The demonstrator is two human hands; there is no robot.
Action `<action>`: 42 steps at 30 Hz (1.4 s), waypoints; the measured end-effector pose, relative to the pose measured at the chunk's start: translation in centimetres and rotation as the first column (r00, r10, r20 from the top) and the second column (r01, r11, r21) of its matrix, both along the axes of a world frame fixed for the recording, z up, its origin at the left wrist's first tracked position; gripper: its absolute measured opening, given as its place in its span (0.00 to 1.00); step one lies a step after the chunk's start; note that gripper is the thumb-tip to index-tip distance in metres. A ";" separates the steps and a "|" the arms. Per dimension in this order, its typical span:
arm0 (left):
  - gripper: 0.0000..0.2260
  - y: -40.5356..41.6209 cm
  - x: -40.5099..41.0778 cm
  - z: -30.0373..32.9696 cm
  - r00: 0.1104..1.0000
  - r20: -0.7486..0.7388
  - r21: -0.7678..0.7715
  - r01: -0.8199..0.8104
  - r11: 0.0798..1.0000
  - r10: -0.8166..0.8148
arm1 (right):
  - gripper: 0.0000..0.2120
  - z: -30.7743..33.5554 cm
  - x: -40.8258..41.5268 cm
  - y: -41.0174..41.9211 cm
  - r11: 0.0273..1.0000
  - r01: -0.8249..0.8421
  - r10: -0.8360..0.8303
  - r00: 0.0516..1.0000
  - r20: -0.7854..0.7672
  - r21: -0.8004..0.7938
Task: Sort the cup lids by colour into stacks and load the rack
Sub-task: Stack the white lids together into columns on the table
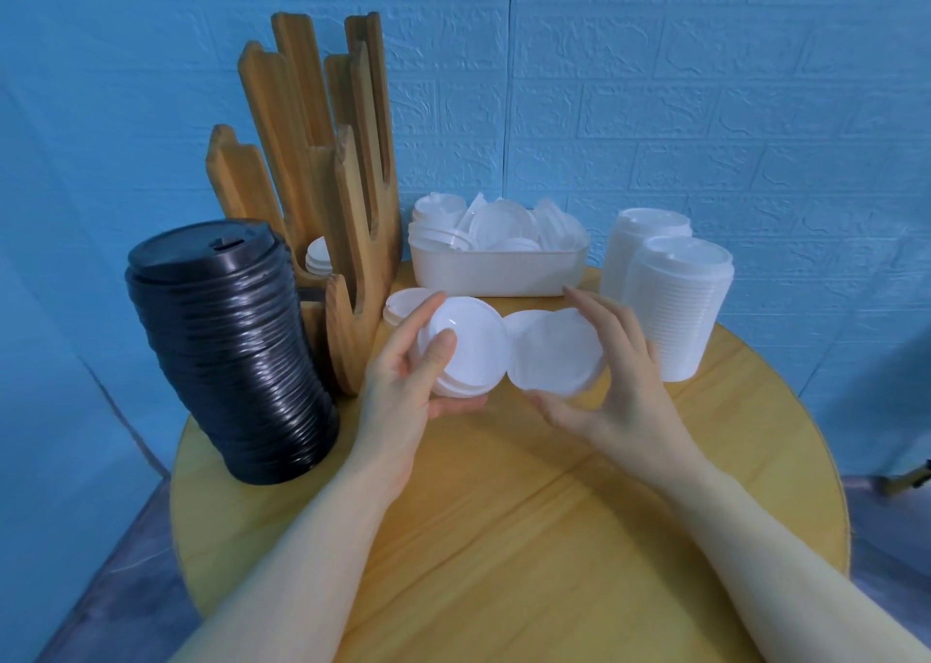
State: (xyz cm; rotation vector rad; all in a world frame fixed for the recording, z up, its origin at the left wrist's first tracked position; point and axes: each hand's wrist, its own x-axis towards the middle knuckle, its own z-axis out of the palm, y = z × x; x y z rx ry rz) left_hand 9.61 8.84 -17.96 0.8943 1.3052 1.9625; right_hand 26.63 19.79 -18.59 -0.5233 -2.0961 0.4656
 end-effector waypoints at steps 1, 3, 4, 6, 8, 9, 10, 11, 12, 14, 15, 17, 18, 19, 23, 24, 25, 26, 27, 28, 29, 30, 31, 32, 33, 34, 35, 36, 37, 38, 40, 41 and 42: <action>0.19 0.0 0.0 0.0 1.000 -0.013 -0.011 0.018 1.000 -0.018 | 0.42 0.1 0.0 -0.1 1.000 -0.012 0.012 0.999 -0.040 0.004; 0.20 -0.1 0.3 0.1 0.996 -0.039 -0.040 0.079 0.996 -0.080 | 0.44 0.4 -0.1 -0.4 0.999 -0.041 0.040 0.993 -0.111 -0.006; 0.20 -0.2 0.5 0.1 0.991 -0.047 -0.047 0.123 0.991 -0.125 | 0.45 0.4 -0.1 -0.5 0.998 -0.057 0.055 0.989 -0.135 -0.015; 0.17 -0.3 0.9 0.1 0.975 -0.047 -0.037 0.216 0.976 -0.217 | 0.45 0.4 -0.4 -0.9 0.995 -0.091 0.085 0.986 -0.142 -0.034; 0.16 -0.3 1.2 0.1 0.963 -0.047 -0.026 0.266 0.964 -0.267 | 0.41 0.4 -0.6 -1.2 0.995 -0.098 0.094 0.990 -0.104 -0.032; 0.17 -0.3 1.2 0.1 0.961 -0.045 -0.022 0.272 0.962 -0.273 | 0.38 0.4 -0.6 -1.3 0.996 -0.086 0.084 0.993 -0.079 -0.019; 0.17 -0.3 1.3 0.1 0.959 -0.039 -0.018 0.280 0.960 -0.281 | 0.36 0.4 -0.7 -1.4 0.998 -0.068 0.068 0.996 -0.056 -0.004; 0.19 -0.3 1.3 0.1 0.957 -0.033 -0.018 0.289 0.957 -0.289 | 0.35 0.5 -0.7 -1.5 0.999 -0.049 0.049 0.998 -0.038 0.006; 0.22 -0.3 1.4 0.1 0.953 -0.035 -0.018 0.299 0.954 -0.300 | 0.34 0.6 -0.8 -1.6 0.999 -0.036 0.037 0.999 -0.026 0.011; 0.27 -0.3 1.5 0.0 0.952 -0.062 -0.032 0.299 0.954 -0.301 | 0.34 0.6 -0.8 -1.7 0.999 -0.037 0.037 0.999 -0.009 0.011; 0.26 -0.3 1.6 0.0 0.956 -0.073 -0.037 0.283 0.958 -0.285 | 0.34 0.6 -0.9 -1.7 0.999 -0.047 0.047 0.999 -0.003 0.014; 0.25 -0.3 1.5 0.1 0.961 -0.063 -0.029 0.269 0.963 -0.270 | 0.34 0.5 -0.8 -1.7 0.996 -0.088 0.088 0.996 0.007 0.021; 0.26 -0.3 1.5 0.1 0.961 -0.049 -0.017 0.273 0.962 -0.273 | 0.33 0.5 -0.8 -1.6 0.993 -0.119 0.119 0.993 0.013 0.021; 0.27 -0.3 1.4 0.2 0.960 -0.037 -0.008 0.277 0.961 -0.277 | 0.33 0.5 -0.7 -1.5 0.988 -0.152 0.151 0.988 0.019 0.017; 0.28 -0.3 1.4 0.2 0.958 -0.041 -0.016 0.284 0.959 -0.284 | 0.33 0.4 -0.7 -1.4 0.976 -0.217 0.216 0.975 0.046 0.012; 0.28 -0.3 1.4 0.2 0.956 -0.049 -0.024 0.288 0.957 -0.289 | 0.33 0.4 -0.8 -1.4 0.977 -0.215 0.214 0.976 0.045 0.018; 0.27 -0.3 1.4 0.1 0.954 -0.058 -0.030 0.294 0.955 -0.295 | 0.34 0.4 -0.8 -1.4 0.979 -0.204 0.203 0.978 0.040 0.029; 0.27 -0.3 1.6 0.1 0.950 -0.065 -0.035 0.302 0.953 -0.304 | 0.34 0.4 -0.8 -1.5 0.981 -0.187 0.186 0.982 0.032 0.042; 0.27 -0.3 1.6 0.1 0.948 -0.067 -0.038 0.308 0.951 -0.310 | 0.34 0.4 -0.9 -1.5 0.984 -0.167 0.165 0.986 0.023 0.056; 0.27 -0.3 1.7 0.1 0.949 -0.066 -0.041 0.308 0.951 -0.310 | 0.34 0.5 -1.0 -1.5 0.987 -0.148 0.147 0.989 0.017 0.068; 0.27 -0.3 1.7 0.1 0.949 -0.065 -0.042 0.306 0.951 -0.308 | 0.35 0.5 -1.0 -1.6 0.988 -0.136 0.135 0.991 0.013 0.076; 0.27 -0.4 1.7 0.2 0.949 -0.067 -0.040 0.305 0.952 -0.307 | 0.35 0.5 -1.0 -1.6 0.988 -0.135 0.135 0.991 0.012 0.077; 0.27 -0.4 1.7 0.2 0.949 -0.073 -0.038 0.305 0.952 -0.307 | 0.35 0.5 -1.0 -1.6 0.987 -0.144 0.143 0.990 0.013 0.070; 0.27 -0.4 1.7 0.2 0.948 -0.080 -0.036 0.305 0.952 -0.307 | 0.35 0.4 -1.0 -1.5 0.986 -0.156 0.156 0.988 0.020 0.059; 0.28 -0.4 1.7 0.2 0.949 -0.081 -0.032 0.304 0.952 -0.305 | 0.34 0.4 -0.9 -1.5 0.984 -0.170 0.169 0.985 0.032 0.049; 0.28 -0.4 1.7 0.3 0.952 -0.071 -0.021 0.298 0.954 -0.299 | 0.33 0.4 -0.8 -1.4 0.982 -0.187 0.186 0.982 0.042 0.040; 0.28 -0.4 1.7 0.3 0.955 -0.056 -0.007 0.290 0.957 -0.290 | 0.33 0.3 -0.7 -1.4 0.977 -0.209 0.207 0.977 0.049 0.031; 0.28 -0.4 1.8 0.3 0.958 -0.047 0.004 0.285 0.959 -0.285 | 0.32 0.3 -0.7 -1.3 0.972 -0.233 0.231 0.972 0.050 0.021; 0.27 -0.4 1.8 0.3 0.957 -0.045 0.009 0.286 0.958 -0.285 | 0.32 0.2 -0.7 -1.3 0.968 -0.251 0.250 0.967 0.049 0.013; 0.27 -0.4 1.8 0.3 0.957 -0.046 0.010 0.289 0.957 -0.288 | 0.33 0.3 -0.7 -1.3 0.966 -0.257 0.256 0.965 0.049 0.010; 0.26 -0.4 1.7 0.3 0.957 -0.050 0.006 0.285 0.959 -0.284 | 0.33 0.4 -0.8 -1.3 0.974 -0.225 0.223 0.974 0.047 0.035; 0.26 -0.4 1.7 0.3 0.959 -0.056 0.003 0.278 0.961 -0.277 | 0.34 0.4 -0.8 -1.4 0.979 -0.195 0.193 0.980 0.043 0.059; 0.26 -0.5 1.7 0.3 0.960 -0.062 0.001 0.272 0.962 -0.272 | 0.35 0.4 -0.9 -1.5 0.983 -0.167 0.164 0.986 0.036 0.079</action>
